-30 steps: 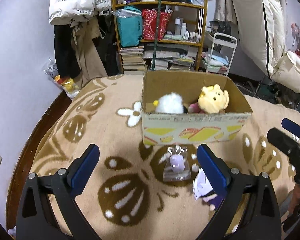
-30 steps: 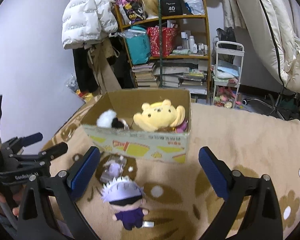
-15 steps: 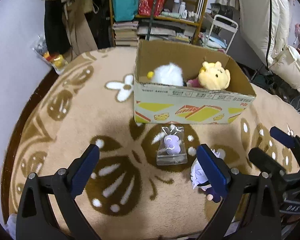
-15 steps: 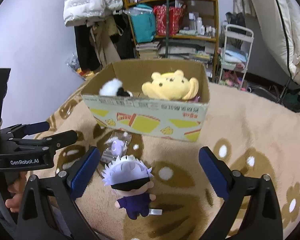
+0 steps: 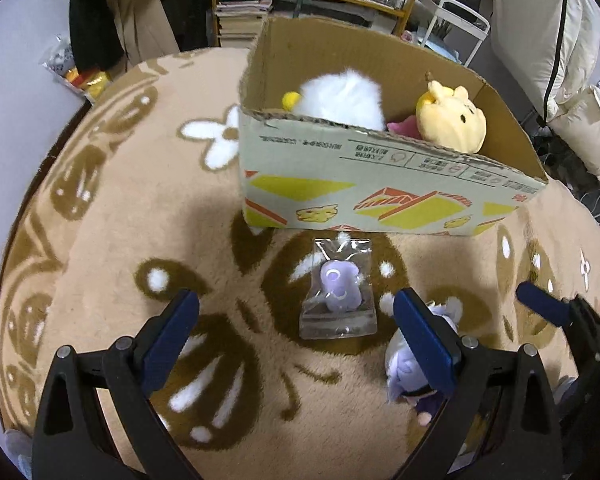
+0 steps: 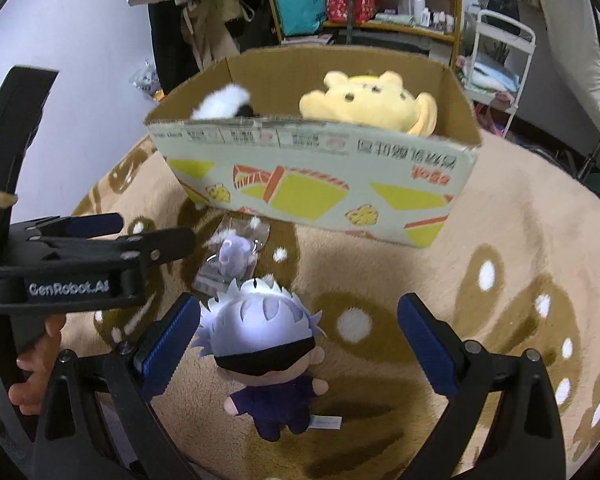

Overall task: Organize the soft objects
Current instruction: 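Grasp the clear bag with purple toy with the left tool while the right tool grasps the white-haired doll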

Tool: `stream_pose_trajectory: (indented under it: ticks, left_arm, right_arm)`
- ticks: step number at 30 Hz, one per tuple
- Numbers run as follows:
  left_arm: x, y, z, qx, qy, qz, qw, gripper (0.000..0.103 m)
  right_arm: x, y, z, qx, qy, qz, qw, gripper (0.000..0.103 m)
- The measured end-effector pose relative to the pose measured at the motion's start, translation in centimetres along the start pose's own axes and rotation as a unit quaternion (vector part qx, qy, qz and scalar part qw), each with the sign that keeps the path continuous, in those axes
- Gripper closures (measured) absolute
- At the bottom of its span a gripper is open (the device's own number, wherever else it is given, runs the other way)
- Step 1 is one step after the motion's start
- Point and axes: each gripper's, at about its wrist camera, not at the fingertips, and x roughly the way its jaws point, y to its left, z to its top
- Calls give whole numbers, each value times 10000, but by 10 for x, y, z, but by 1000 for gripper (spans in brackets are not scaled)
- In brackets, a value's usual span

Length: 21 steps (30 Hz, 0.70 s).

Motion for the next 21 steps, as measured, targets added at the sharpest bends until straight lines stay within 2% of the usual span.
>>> stream_pose_trajectory:
  ticks: [6,15,16,17,20,21]
  left_arm:
    - [18,-5,3,-3,237,-151,9996,6]
    - [44,-11,4,-15,606,-475,9970,6]
    - [47,-12,4,-9,635,-487,9968,6]
    - [51,-13,4,-2,664,-498,9966,6]
    - [60,-14,5,-42,749,-485,9960,7]
    - [63,-15,5,-53,772,-467,9959,7]
  right_arm:
    - [12,6,-5,-15,264,180,9995,0]
    - [43,16,-17,-125,898,226,9956,2]
    - [48,17,-18,-144,986,171,9949,8]
    - [50,17,-18,-156,1039,162,9943,20]
    - [56,17,-19,-57,1150,408,9925,31]
    - [56,18,-19,-82,1137,395,9927,31]
